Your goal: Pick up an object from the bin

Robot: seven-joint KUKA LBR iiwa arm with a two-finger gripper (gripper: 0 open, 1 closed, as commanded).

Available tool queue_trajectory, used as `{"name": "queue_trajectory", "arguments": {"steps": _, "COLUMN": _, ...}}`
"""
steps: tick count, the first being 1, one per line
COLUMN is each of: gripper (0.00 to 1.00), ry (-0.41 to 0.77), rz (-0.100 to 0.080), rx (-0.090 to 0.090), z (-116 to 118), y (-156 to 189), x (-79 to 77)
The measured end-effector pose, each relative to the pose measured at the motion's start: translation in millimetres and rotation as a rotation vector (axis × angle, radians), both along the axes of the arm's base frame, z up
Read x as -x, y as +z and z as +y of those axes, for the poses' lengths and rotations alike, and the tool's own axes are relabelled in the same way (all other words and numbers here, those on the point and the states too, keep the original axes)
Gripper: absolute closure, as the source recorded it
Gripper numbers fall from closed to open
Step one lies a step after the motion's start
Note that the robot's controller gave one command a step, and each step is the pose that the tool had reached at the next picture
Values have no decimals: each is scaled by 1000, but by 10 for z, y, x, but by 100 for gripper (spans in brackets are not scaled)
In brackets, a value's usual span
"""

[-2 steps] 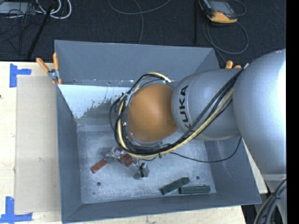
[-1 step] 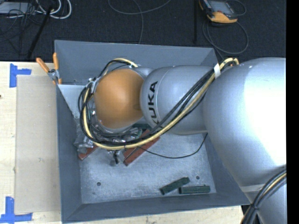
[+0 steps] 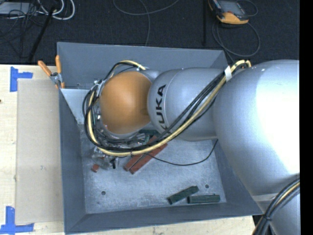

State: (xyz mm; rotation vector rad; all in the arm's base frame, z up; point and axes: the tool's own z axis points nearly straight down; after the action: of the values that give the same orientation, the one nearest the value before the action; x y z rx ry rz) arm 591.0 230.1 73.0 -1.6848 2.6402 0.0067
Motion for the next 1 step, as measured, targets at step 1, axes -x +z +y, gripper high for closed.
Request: {"name": "queue_trajectory", "arguments": {"steps": 1, "gripper": 0, "ry": -2, "rz": 5, "rx": 6, "z": -28, "y": -27, "x": 10}}
